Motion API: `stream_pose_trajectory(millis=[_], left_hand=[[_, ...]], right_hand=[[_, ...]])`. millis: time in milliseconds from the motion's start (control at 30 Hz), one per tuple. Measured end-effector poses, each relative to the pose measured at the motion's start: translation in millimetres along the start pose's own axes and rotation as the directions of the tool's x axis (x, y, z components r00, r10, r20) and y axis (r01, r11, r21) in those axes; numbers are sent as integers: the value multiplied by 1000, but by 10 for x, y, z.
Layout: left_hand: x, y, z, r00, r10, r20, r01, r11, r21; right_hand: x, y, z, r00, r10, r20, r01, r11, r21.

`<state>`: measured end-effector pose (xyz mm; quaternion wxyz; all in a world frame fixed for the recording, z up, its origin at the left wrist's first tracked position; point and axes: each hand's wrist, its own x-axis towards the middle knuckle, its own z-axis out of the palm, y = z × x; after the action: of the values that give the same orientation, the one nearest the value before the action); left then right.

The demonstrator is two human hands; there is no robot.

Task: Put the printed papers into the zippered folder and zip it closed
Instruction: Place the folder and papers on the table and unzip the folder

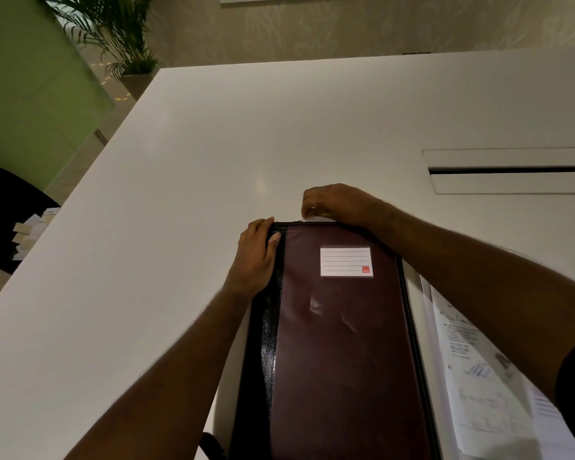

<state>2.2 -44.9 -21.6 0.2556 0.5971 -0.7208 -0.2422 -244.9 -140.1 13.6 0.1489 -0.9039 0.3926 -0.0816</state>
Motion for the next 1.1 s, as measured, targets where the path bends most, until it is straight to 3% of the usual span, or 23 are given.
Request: stream_pose_trajectory(millis=[1100], left_hand=[[-36, 56, -5, 1000, -3, -7, 4, 997, 78]], right_hand=[[-1478, 364, -252, 947, 305, -104, -308, 952, -9]])
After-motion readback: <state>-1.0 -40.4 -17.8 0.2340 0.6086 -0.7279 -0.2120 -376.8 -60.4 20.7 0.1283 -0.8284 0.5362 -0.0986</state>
